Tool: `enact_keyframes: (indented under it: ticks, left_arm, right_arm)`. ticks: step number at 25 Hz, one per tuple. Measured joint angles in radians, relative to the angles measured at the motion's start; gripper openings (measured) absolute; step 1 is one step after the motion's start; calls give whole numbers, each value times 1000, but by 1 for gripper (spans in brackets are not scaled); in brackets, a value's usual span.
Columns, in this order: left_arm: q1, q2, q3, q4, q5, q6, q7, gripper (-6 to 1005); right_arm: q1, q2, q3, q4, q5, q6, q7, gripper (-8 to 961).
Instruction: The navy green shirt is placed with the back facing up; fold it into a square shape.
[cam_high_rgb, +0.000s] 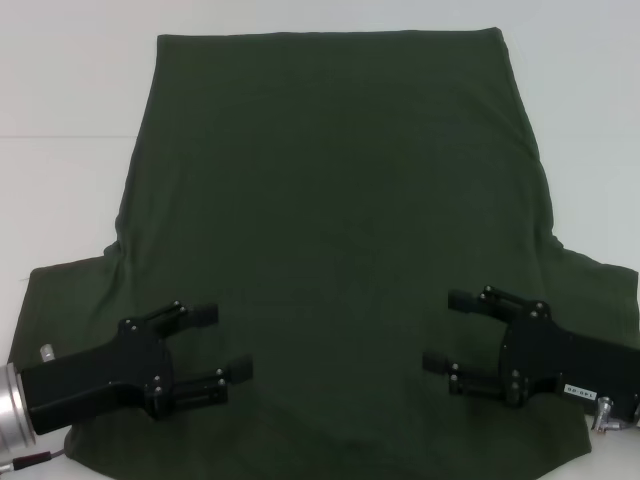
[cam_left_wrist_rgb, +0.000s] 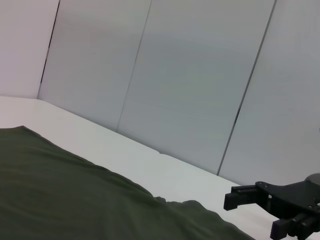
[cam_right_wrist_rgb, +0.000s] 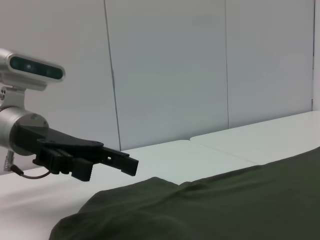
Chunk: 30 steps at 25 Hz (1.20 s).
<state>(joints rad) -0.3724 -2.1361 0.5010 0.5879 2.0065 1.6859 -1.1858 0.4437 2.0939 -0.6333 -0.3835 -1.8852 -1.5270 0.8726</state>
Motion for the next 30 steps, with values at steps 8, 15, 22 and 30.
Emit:
enact_keyframes:
  ticks: [8, 15, 22, 30]
  left_arm:
    - [4, 4, 0, 0, 0, -4, -15, 918]
    - [-5, 11, -32, 5, 0, -14, -86, 919]
    - [-26, 91, -56, 38, 13, -2, -534, 919]
    - [-35, 184, -63, 236, 191, -3, -1101, 919]
  right_arm:
    - [1, 0, 1, 3, 0, 1, -3, 866]
    - [1, 0, 0, 6, 0, 3, -3, 866]
    - [2, 0, -6, 10, -1, 9, 2, 866]
    - [-5, 0, -8, 9, -6, 10, 4, 866]
